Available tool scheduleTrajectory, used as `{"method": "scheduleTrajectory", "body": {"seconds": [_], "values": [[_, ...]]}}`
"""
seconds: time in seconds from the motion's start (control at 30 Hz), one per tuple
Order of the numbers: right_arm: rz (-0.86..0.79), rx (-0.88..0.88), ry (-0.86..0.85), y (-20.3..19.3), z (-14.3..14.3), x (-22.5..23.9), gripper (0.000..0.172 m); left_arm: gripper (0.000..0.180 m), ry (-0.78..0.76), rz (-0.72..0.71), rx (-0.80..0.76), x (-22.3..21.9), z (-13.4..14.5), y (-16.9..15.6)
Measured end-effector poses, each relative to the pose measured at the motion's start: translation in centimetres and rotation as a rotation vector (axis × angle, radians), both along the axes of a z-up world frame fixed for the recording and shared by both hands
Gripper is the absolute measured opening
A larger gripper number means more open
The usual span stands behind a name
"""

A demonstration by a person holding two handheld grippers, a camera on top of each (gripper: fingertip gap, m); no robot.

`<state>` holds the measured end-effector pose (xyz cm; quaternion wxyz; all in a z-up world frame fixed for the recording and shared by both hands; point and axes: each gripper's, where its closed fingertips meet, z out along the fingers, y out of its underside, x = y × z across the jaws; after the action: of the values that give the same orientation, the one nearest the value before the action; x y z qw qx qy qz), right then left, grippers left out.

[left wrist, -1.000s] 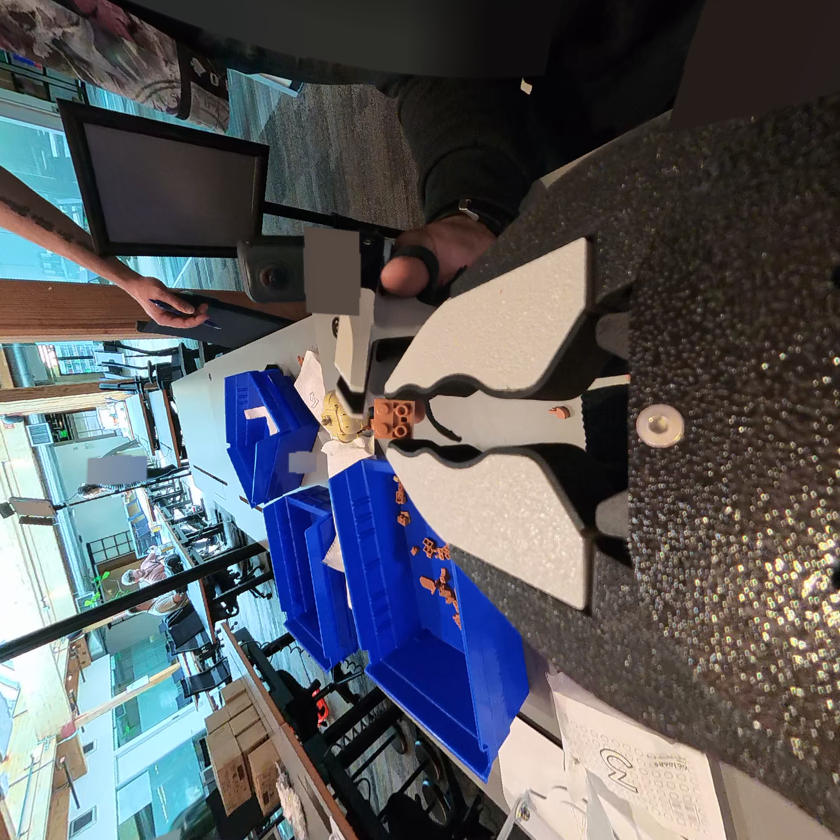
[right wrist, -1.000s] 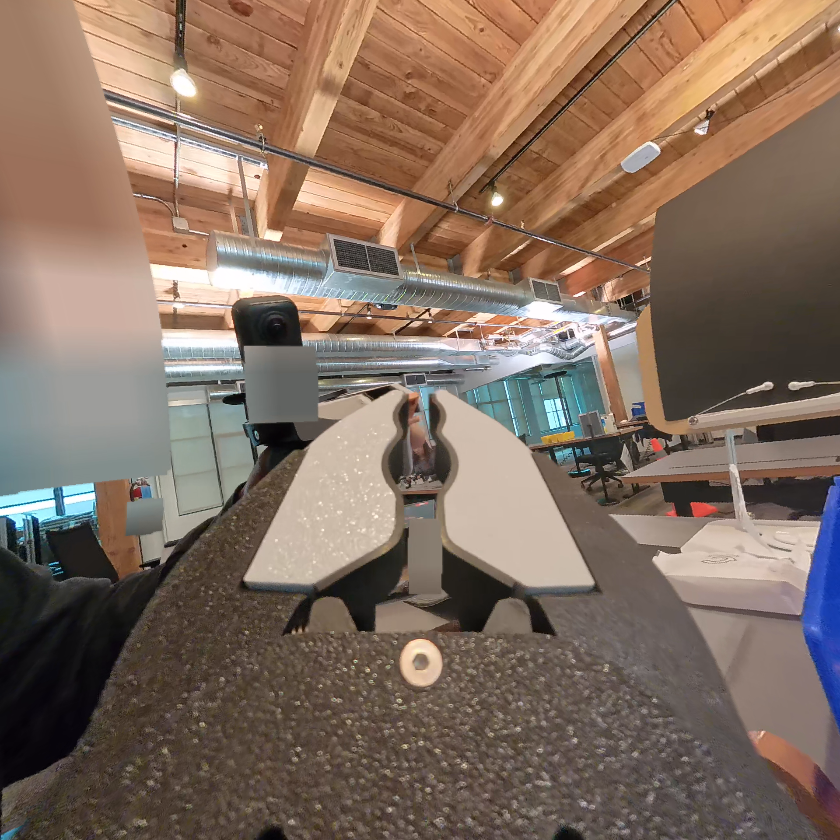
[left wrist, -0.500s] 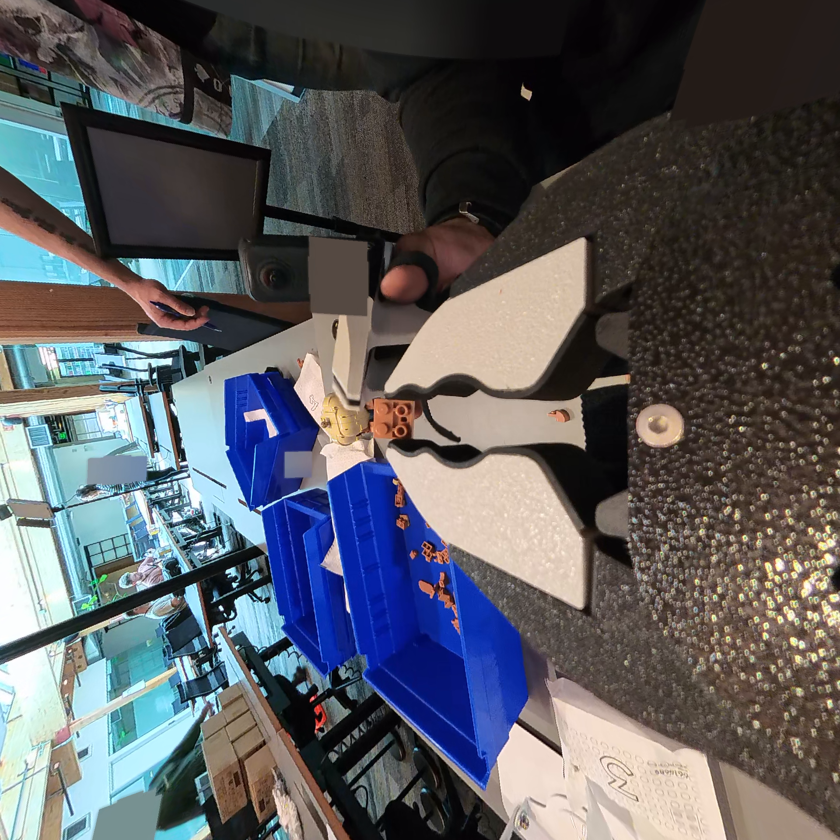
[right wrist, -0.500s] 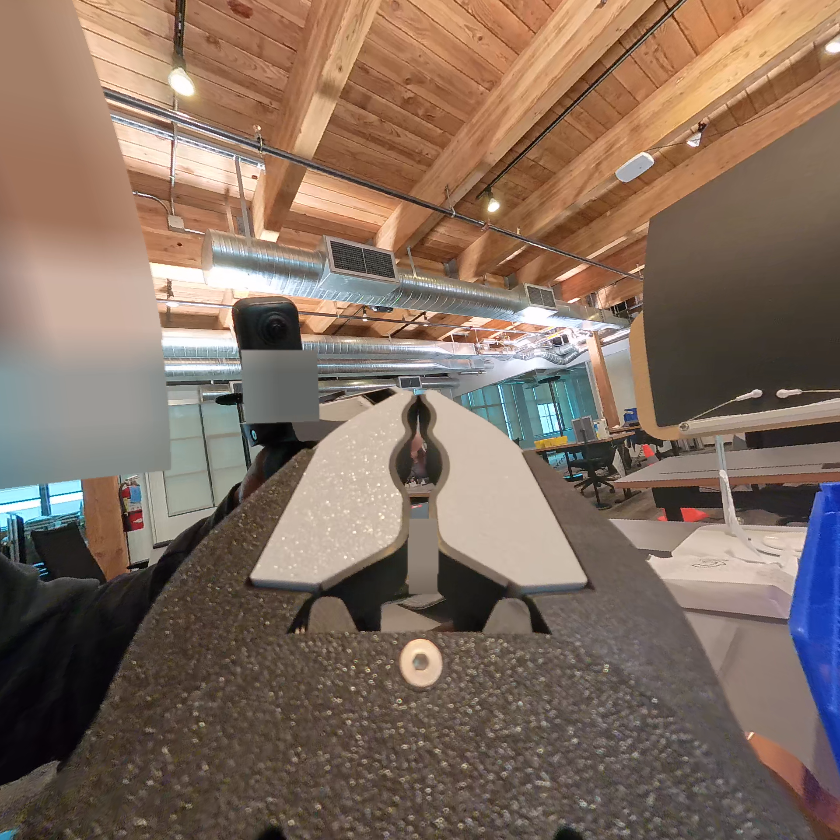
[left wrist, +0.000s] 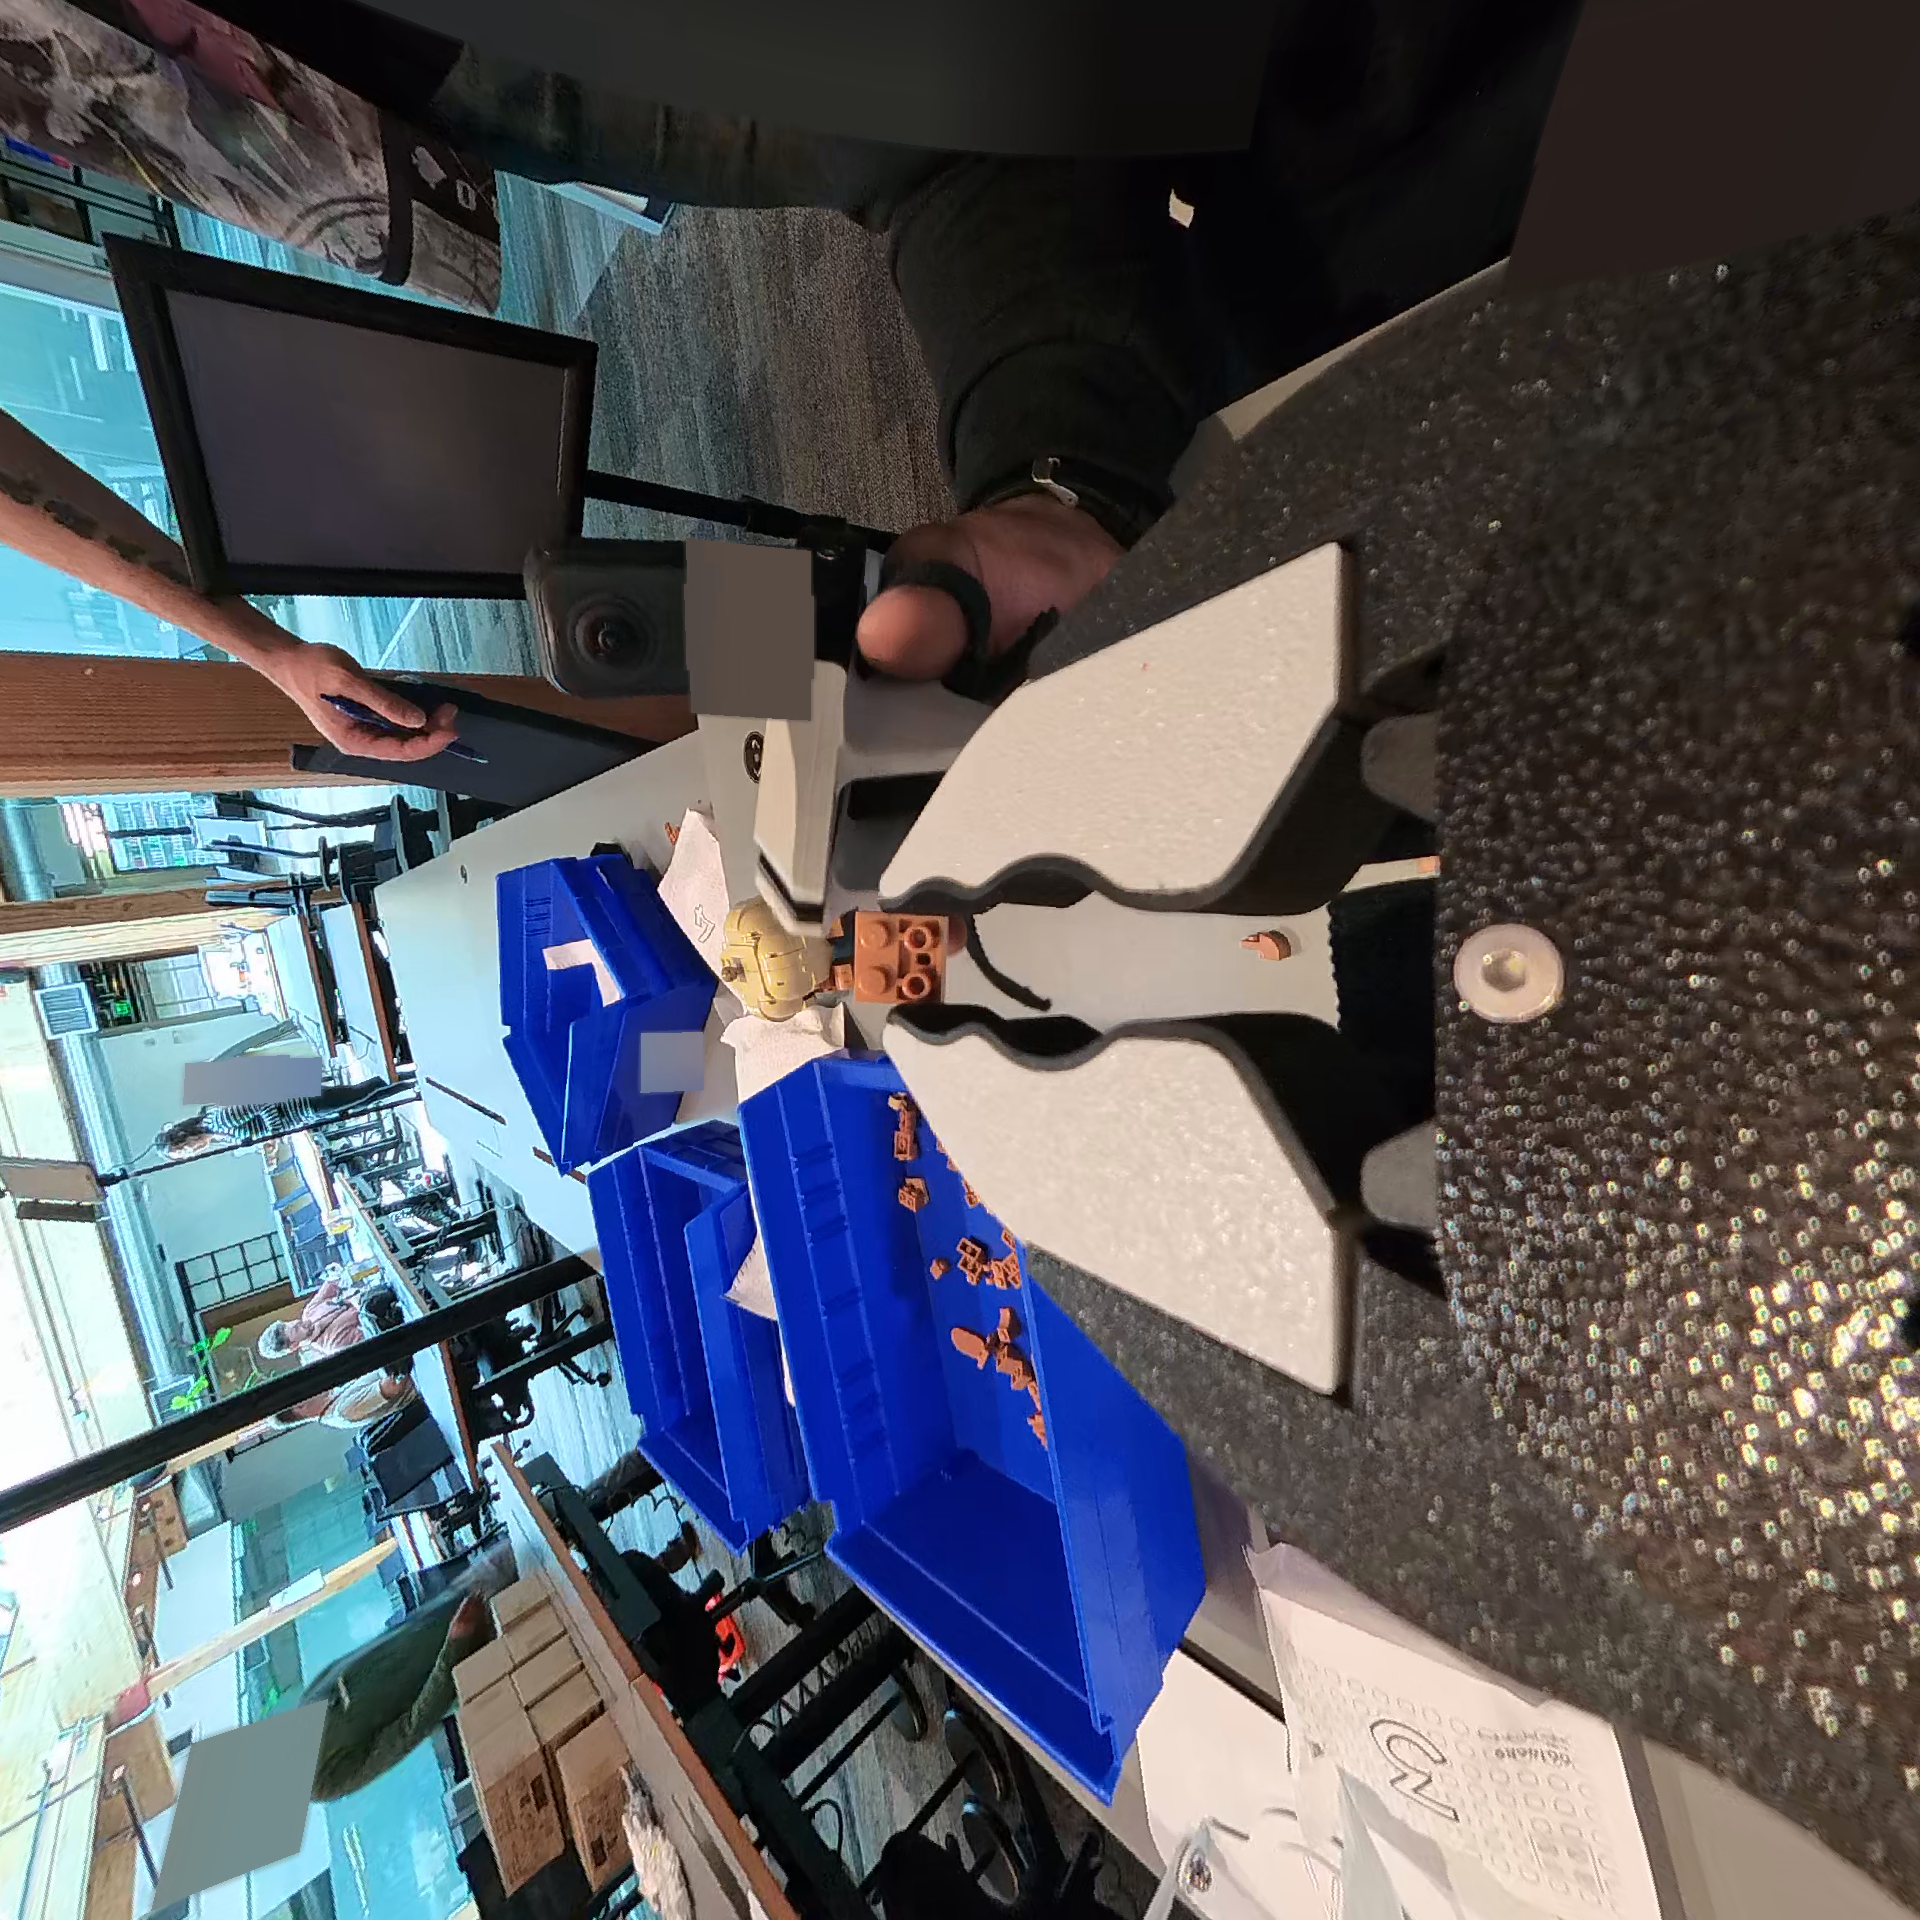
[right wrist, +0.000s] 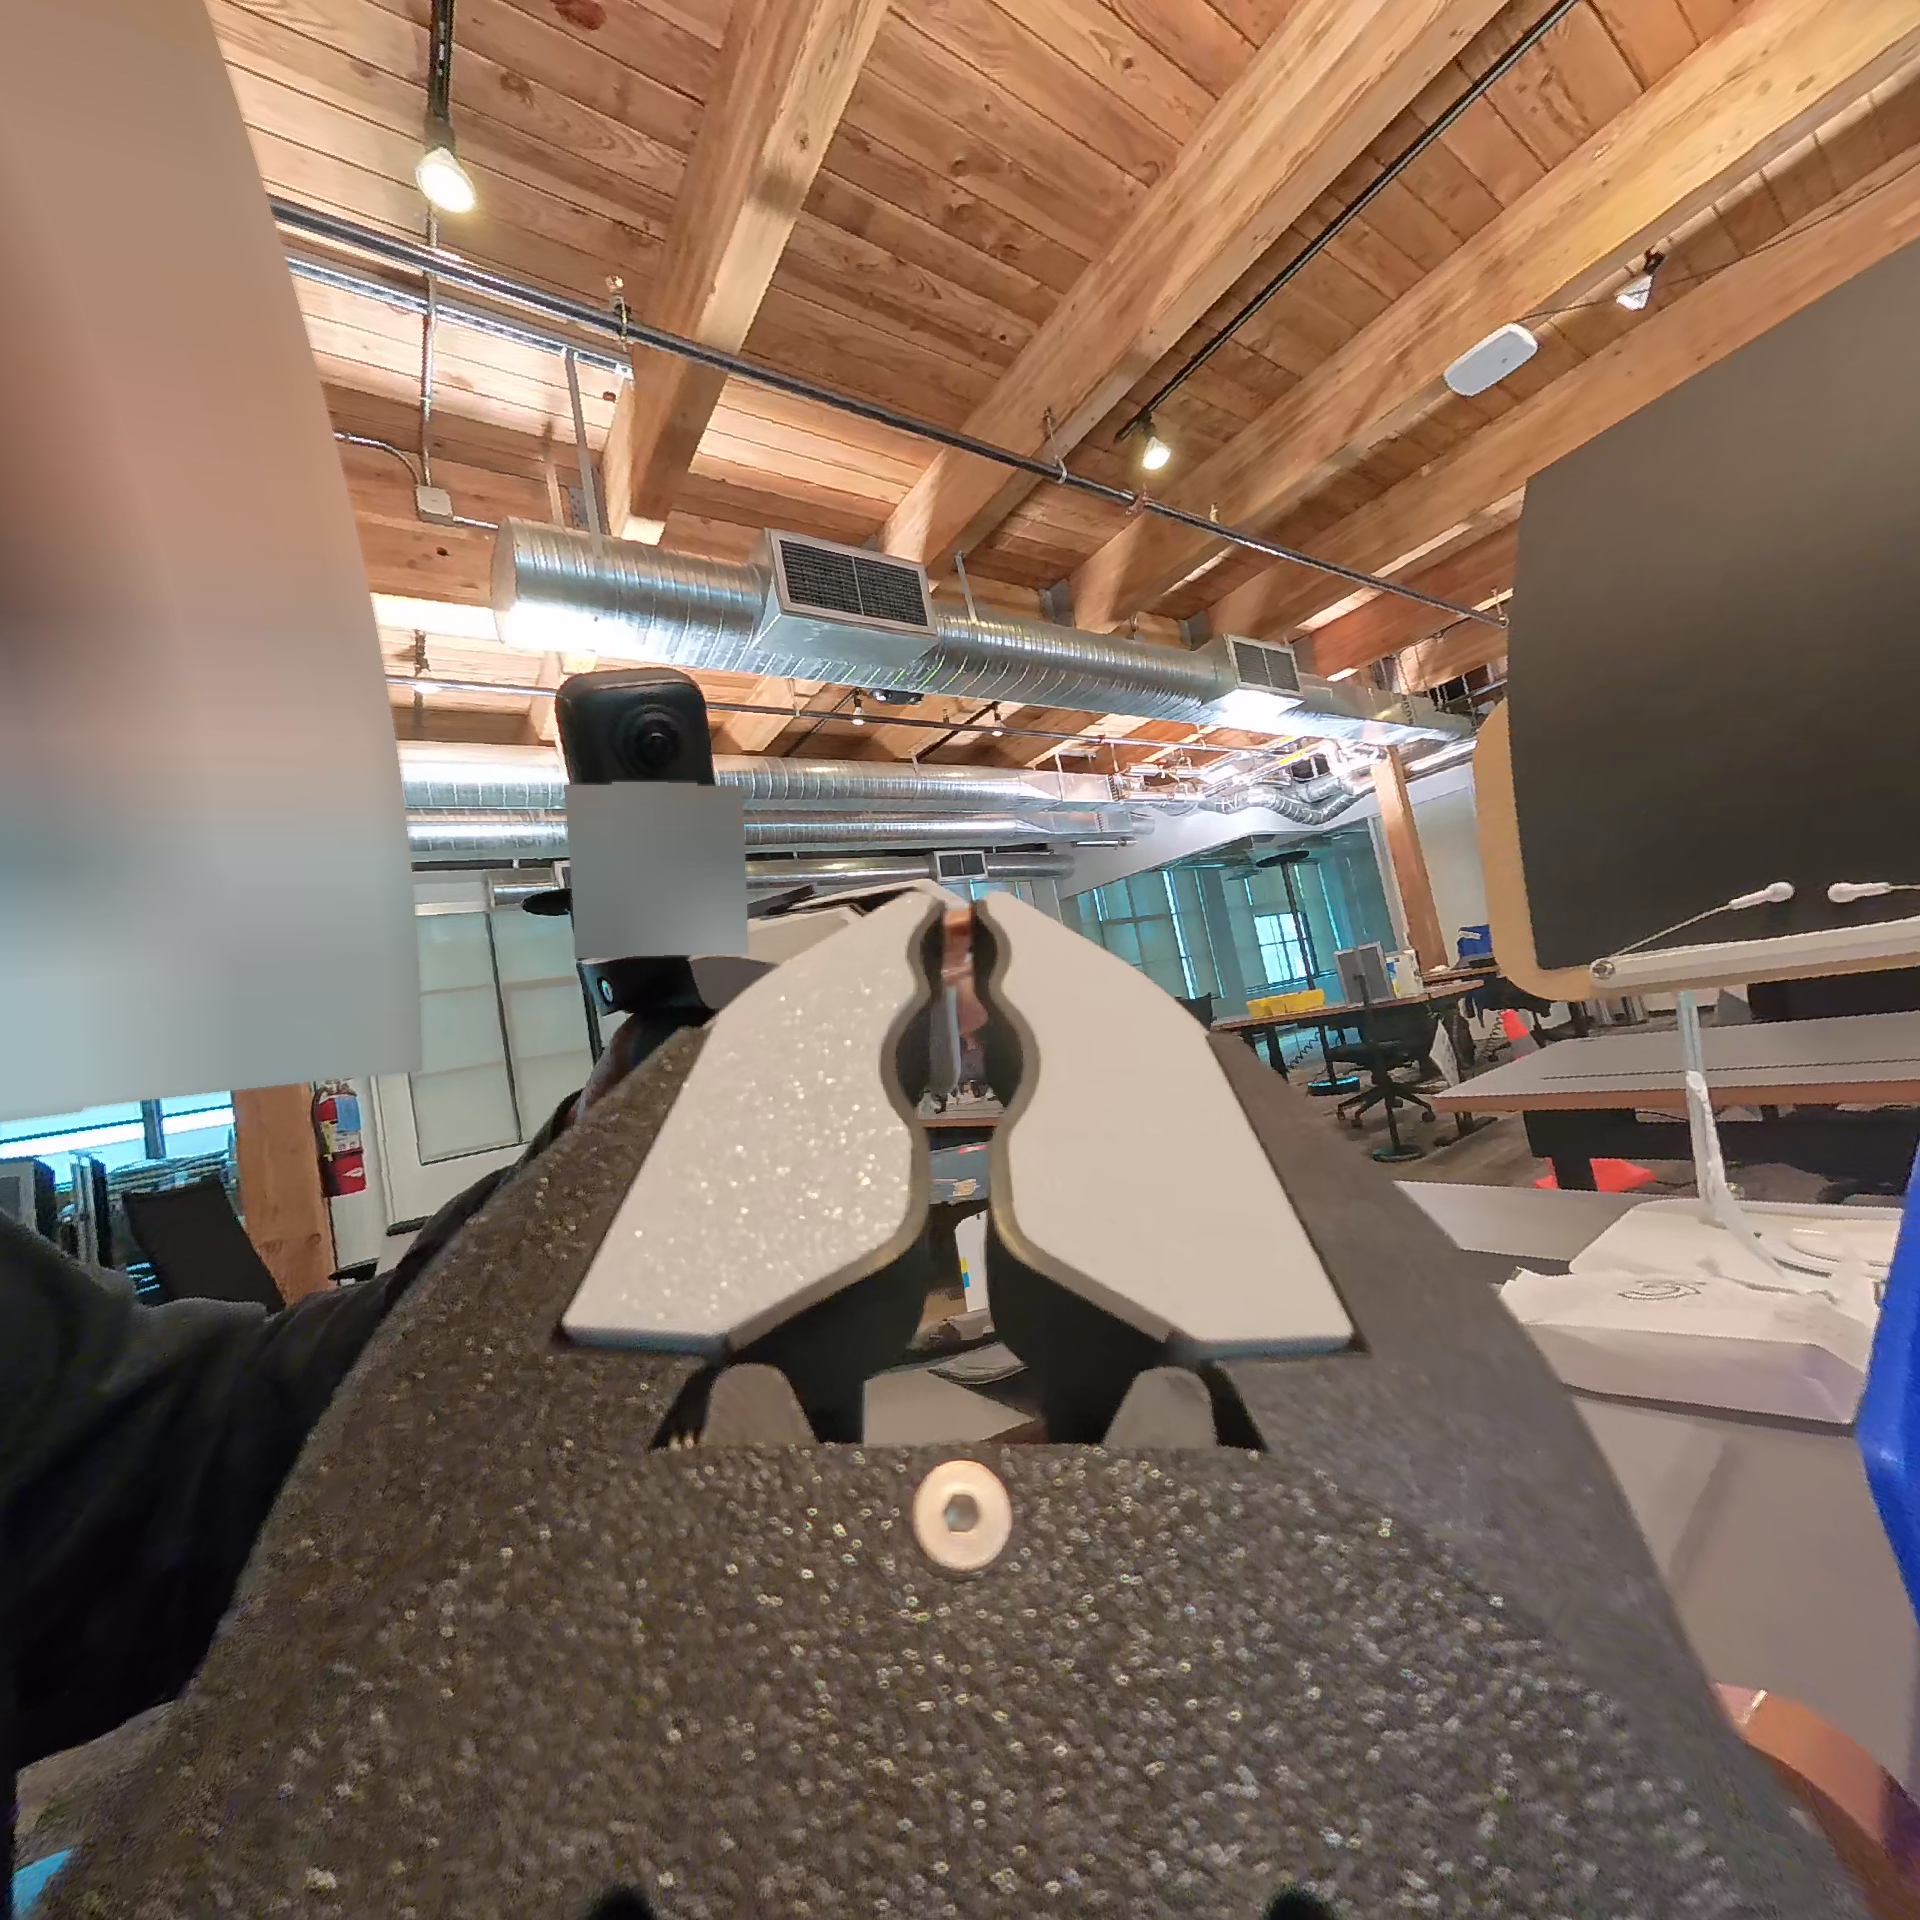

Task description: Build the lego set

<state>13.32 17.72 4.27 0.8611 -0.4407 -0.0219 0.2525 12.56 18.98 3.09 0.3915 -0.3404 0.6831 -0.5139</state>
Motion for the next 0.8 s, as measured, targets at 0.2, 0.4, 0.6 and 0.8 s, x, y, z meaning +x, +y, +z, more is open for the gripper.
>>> {"method": "scheduleTrajectory", "body": {"seconds": [0.2, 0.4, 0.6, 0.8], "values": [[0.009, 0.001, -0.007, 0.01, -0.01, -0.2, 0.008, 0.016, 0.003, -0.008, 0.002, -0.06, -0.05, -0.15], [0.013, -0.001, -0.007, 0.06, -0.04, -0.24, 0.009, 0.016, 0.005, -0.012, 0.002, -0.07, -0.1, -0.21], [0.018, -0.001, -0.01, 0.08, -0.07, -0.37, 0.008, 0.016, 0.006, -0.014, 0.004, -0.09, -0.13, -0.26], [0.025, -0.004, -0.006, 0.16, -0.11, -0.37, 0.009, 0.016, 0.007, -0.016, 0.004, -0.11, -0.13, -0.32]]}}
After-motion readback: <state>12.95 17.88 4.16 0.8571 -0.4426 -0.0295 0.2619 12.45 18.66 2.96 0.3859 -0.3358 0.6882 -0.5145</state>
